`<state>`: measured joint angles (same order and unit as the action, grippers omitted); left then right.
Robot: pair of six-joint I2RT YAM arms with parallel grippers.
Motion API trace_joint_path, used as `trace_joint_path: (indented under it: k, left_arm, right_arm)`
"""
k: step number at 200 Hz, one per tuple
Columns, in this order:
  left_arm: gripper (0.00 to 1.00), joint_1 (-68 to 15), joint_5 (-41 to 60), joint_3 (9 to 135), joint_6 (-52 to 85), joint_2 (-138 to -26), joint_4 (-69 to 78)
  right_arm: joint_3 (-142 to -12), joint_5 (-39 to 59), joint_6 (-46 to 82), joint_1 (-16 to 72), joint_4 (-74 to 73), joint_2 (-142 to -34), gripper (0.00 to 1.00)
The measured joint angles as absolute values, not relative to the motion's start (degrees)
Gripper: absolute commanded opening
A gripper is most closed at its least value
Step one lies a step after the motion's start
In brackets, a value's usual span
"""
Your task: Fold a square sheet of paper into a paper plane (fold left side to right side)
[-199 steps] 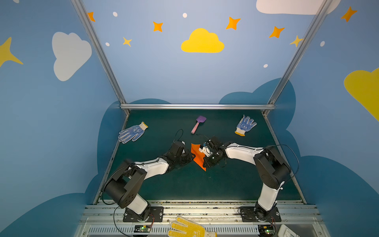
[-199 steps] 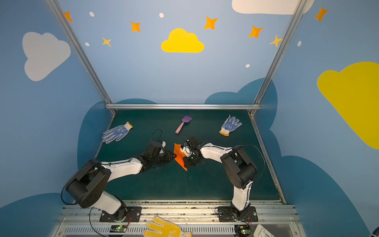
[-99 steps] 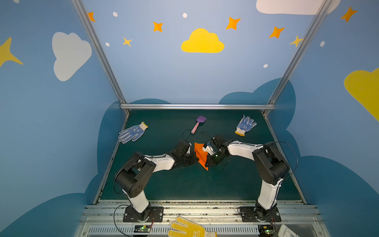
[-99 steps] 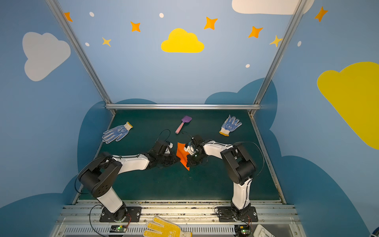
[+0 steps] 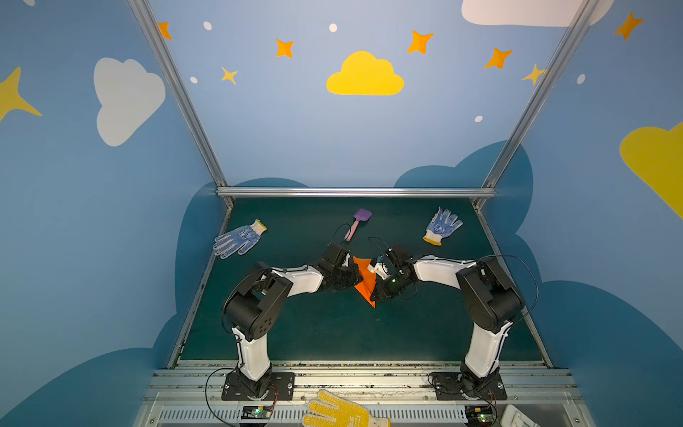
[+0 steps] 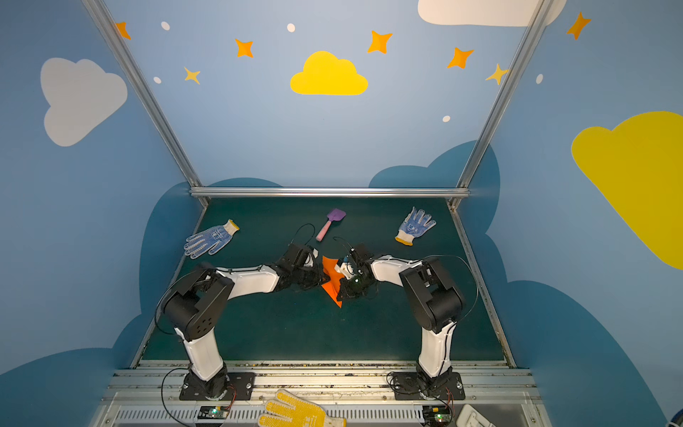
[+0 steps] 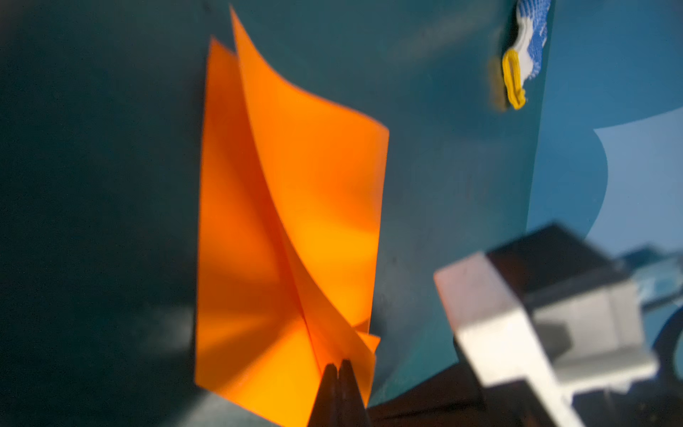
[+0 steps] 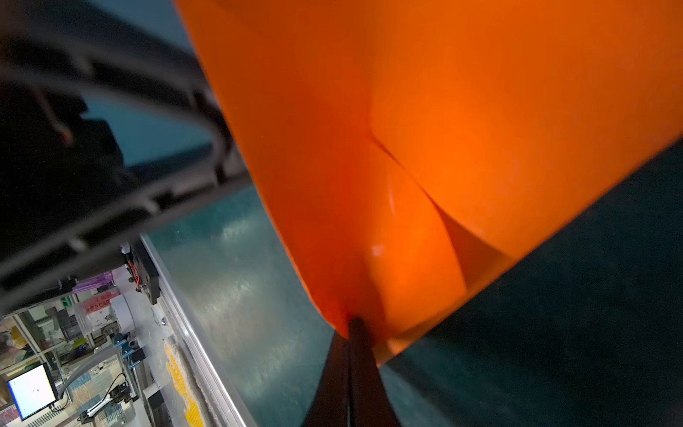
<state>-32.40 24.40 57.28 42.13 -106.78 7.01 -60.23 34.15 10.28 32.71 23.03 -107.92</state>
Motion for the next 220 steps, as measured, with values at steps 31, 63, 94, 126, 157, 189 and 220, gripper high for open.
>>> trace_joint_path:
  k: [31, 63, 94, 126, 157, 189, 220]
  left_arm:
    - [0.04, -28.8, 23.6, 62.5, 40.7, -109.8, 5.3]
    - [0.04, -25.6, 22.9, 64.7, 39.1, -110.9, 3.1]
    - [0.04, -23.9, 22.9, 63.0, 38.2, -110.0, 2.8]
    - [0.04, -24.6, 23.8, 57.0, 38.4, -105.6, 3.2]
    - [0.04, -27.1, 24.7, 53.8, 39.1, -103.4, 5.0]
    - [0.04, -30.3, 25.5, 53.7, 39.9, -103.4, 6.8]
    - [0.04, -32.9, 26.3, 56.3, 40.1, -106.0, 7.9]
  right_arm:
    - [-59.7, 34.4, 10.3, 32.6, 22.5, -107.6, 0.0]
    - [-59.4, 34.5, 10.3, 32.4, 22.6, -107.3, 0.0]
    - [-59.1, 34.7, 10.4, 32.1, 22.7, -107.0, 0.0]
    - [-58.7, 35.0, 11.1, 31.3, 22.8, -106.8, 0.0]
    - [-58.3, 35.8, 11.8, 30.7, 22.5, -106.8, 0.0]
    - [-58.1, 36.2, 12.1, 30.5, 21.9, -106.8, 0.0]
    - [-57.7, 36.7, 12.6, 30.5, 21.2, -106.8, 0.0]
